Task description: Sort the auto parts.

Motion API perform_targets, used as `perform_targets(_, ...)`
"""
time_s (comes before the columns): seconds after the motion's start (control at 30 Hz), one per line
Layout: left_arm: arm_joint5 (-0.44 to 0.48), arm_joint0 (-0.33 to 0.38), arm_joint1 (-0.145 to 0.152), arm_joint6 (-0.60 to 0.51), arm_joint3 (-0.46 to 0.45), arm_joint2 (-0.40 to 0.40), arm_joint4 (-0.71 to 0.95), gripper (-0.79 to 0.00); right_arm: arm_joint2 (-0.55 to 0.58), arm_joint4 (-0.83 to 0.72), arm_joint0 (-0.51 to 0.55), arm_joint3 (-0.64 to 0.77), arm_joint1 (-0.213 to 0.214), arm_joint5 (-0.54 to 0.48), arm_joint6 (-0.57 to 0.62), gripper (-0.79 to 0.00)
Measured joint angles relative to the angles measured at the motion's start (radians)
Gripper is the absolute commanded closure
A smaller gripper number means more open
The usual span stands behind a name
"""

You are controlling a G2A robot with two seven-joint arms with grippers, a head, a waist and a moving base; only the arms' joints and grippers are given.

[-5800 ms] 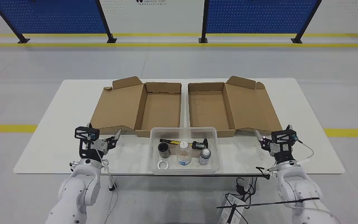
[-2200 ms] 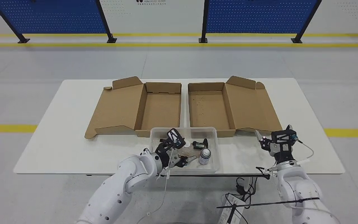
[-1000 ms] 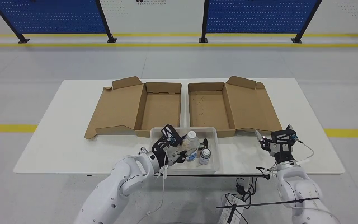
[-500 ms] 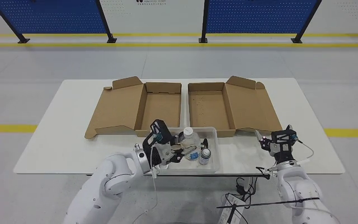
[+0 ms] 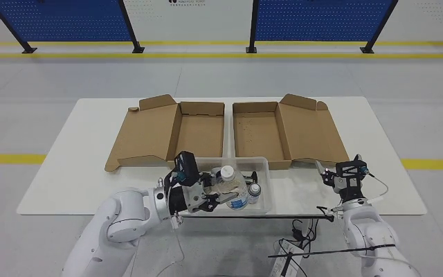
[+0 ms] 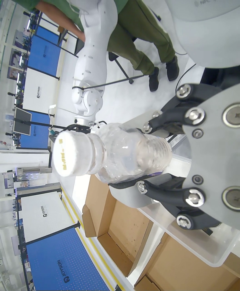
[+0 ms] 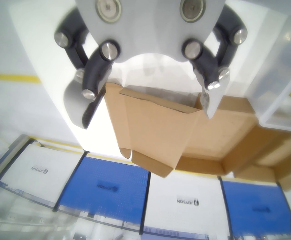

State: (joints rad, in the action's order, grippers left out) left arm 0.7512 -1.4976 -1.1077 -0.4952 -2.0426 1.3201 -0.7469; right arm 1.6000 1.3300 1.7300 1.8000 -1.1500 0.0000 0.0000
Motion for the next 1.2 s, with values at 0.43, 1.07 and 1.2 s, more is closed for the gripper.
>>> perform_targets(0.43,-0.060,0.033,0.004,0.019,0.046,-0.025,-0.052,0.000,0.000,0.000,0.000,0.000,0.000,0.000,0.000,-0.785)
perform_targets(1.07,-0.318,0.202,-0.013,0.157,0.183,-0.050,-0.258,0.000,0.000,0.000,0.000,0.000,0.000,0.000,0.000,-0.785)
perform_targets(1.2,-0.373,0.225,-0.019,0.188,0.218,-0.068,-0.289,0.000,0.000,0.000,0.000,0.000,0.000,0.000,0.000,-0.785)
